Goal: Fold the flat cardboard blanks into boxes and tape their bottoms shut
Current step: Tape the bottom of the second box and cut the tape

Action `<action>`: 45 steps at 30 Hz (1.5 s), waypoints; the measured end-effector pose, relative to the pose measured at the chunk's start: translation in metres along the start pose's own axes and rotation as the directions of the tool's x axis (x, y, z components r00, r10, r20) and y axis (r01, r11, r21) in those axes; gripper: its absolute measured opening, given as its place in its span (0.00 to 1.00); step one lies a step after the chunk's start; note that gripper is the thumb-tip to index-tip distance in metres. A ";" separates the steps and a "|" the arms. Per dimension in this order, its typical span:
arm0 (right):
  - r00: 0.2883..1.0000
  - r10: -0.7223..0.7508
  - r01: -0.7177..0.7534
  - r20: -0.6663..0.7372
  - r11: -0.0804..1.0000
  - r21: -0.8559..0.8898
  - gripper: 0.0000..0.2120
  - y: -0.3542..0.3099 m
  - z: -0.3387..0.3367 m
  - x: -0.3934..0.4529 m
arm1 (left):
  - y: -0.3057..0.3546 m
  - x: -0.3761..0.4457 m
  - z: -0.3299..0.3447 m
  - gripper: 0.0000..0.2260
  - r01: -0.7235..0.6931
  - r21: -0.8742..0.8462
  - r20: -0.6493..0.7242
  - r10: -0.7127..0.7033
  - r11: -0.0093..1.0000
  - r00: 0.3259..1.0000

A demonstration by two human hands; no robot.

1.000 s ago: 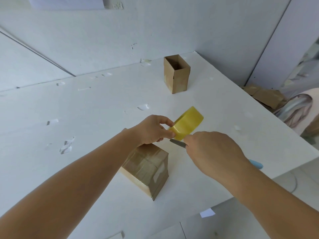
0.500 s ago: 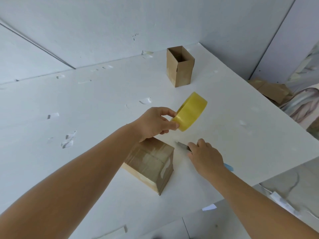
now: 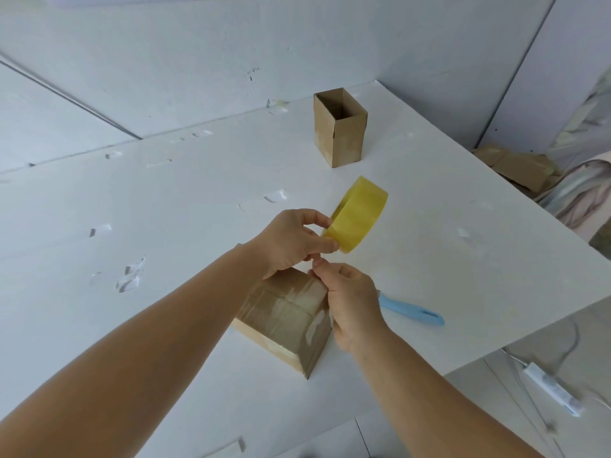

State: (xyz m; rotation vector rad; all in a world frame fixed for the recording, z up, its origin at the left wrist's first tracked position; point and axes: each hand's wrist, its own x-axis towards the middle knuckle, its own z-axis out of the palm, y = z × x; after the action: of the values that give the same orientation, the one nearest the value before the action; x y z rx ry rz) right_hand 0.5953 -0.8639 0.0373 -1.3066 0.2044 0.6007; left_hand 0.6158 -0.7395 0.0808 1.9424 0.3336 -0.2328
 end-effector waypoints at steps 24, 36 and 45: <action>0.955 0.233 -0.207 0.186 0.967 -0.148 0.10 0.008 -0.015 0.002 | -0.026 -0.070 0.004 0.09 -0.255 -0.224 -0.558 0.090 0.941 0.825; 0.927 -0.119 0.251 0.355 0.901 -0.353 0.12 0.005 -0.028 -0.002 | -0.026 -0.071 0.004 0.08 -0.266 -0.283 -0.574 0.060 0.921 0.817; 0.845 -0.390 0.531 0.366 0.689 -0.493 0.23 -0.014 -0.021 -0.012 | -0.022 -0.076 -0.003 0.09 -0.256 -0.356 -0.469 0.065 0.898 0.881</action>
State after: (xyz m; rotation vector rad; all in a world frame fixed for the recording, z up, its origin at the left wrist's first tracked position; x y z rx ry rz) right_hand 0.5965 -0.8892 0.0488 -1.7815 -0.5517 0.3728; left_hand 0.5367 -0.7383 0.0870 1.5727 0.4732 0.3851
